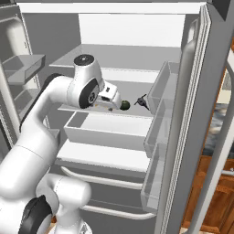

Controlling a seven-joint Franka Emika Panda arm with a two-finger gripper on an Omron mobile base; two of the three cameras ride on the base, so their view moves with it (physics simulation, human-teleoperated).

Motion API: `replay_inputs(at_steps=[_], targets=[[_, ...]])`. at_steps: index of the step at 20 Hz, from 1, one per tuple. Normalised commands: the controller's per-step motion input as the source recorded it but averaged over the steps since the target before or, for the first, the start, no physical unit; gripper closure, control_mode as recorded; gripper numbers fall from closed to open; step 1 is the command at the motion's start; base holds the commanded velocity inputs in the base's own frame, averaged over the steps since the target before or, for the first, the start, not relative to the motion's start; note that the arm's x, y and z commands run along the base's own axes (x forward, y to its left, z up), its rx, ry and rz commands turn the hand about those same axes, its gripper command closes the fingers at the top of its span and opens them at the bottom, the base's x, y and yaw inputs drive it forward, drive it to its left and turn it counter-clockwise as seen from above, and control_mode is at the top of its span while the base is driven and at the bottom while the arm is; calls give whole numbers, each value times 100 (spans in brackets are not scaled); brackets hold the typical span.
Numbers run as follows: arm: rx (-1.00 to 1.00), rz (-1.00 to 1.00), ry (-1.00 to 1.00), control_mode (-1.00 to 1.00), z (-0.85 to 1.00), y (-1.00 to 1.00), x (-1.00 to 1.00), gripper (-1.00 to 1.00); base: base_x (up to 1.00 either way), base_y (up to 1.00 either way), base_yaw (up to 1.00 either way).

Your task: Take the cheese, fish, and squash from the fridge and place them on the plate on the dining counter to create an appetizer plate.

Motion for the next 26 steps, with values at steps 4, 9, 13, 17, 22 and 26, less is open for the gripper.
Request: replay_inputs(at_steps=[4, 9, 13, 17, 22, 26], targets=[[0, -12, -11, -100, -39, -11, 0, -100, 0, 0, 0], [0, -4, -5, -100, -20, -1, 4, -100, 0, 0, 0], [0, 0, 0, -100, 0, 0, 24, -100, 0, 0, 0], [0, 0, 0, -100, -7, -1, 33, -100, 0, 0, 0], [0, 0, -1, -100, -22, -8, 28, -100, 0, 0, 0], [0, 0, 0, -100, -4, -11, 33, -100, 0, 0, 0]])
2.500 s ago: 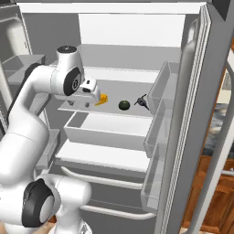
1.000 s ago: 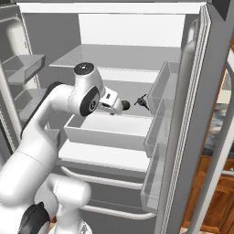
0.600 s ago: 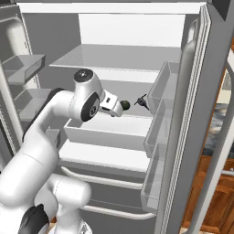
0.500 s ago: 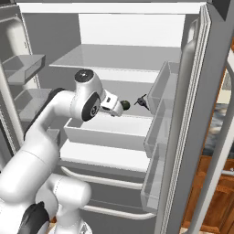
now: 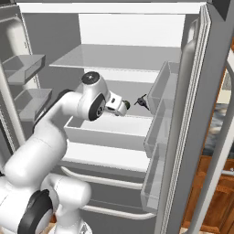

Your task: Take the cheese, fish, and squash from the fridge and place them on the plate on the dining counter to create an appetizer plate.

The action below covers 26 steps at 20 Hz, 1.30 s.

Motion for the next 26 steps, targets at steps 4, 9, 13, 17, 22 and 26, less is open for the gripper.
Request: replay_inputs(at_steps=[4, 9, 13, 17, 22, 26], targets=[[0, 0, 0, -100, 0, -6, 37, -100, 0, 0, 0], [0, 0, -3, -100, -14, -8, 21, -100, 0, 0, 0], [0, 0, -6, -100, -20, -3, 19, -100, 0, 0, 0], [0, 0, -7, -100, -16, 0, 16, -100, 0, 0, 0], [0, 0, -2, -100, -14, 0, 14, -100, 0, 0, 0], [0, 0, 0, -100, -8, 0, 16, -100, 0, 0, 0]])
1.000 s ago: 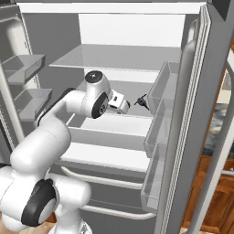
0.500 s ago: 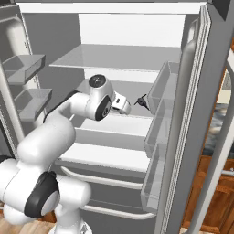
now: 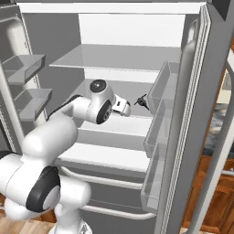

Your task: Take the cheese, fish, and squash from the fridge and place them on the plate on the dining counter to create an appetizer plate.

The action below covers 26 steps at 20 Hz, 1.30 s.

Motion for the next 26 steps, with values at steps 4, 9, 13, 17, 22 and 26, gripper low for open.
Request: replay_inputs(at_steps=[4, 9, 13, 17, 22, 26], targets=[[0, 0, 0, -100, -3, 1, 21, -100, 0, 0, 0], [0, 0, 0, -100, -5, 0, 23, -100, 0, 0, 0], [0, 0, 0, -100, -12, 0, 24, -100, 0, 0, 0], [0, 0, 0, -100, -10, 0, 24, -100, 0, 0, 0], [0, 0, 0, -100, -8, 0, 28, -100, 0, 0, 0], [0, 0, 0, -100, -10, 0, 30, -100, 0, 0, 0]])
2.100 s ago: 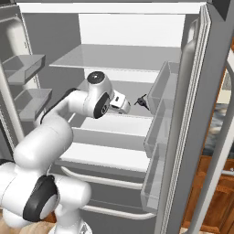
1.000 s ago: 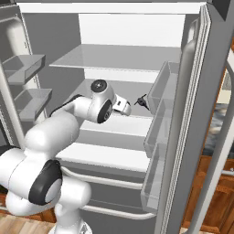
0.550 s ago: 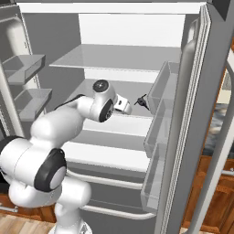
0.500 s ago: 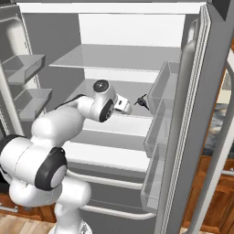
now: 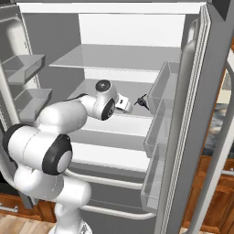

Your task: Take the cheese, fish, and squash from the fridge and place them on the plate on the dining counter to create an appetizer plate.

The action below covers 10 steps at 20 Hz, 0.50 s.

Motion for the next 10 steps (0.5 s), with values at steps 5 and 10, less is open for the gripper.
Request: replay_inputs(at_steps=[5, 10], targets=[[0, 0, 0, -100, -10, 0, 29, -100, 0, 0, 0], [0, 0, 0, -100, -6, -6, 26, -100, 0, 0, 0]])
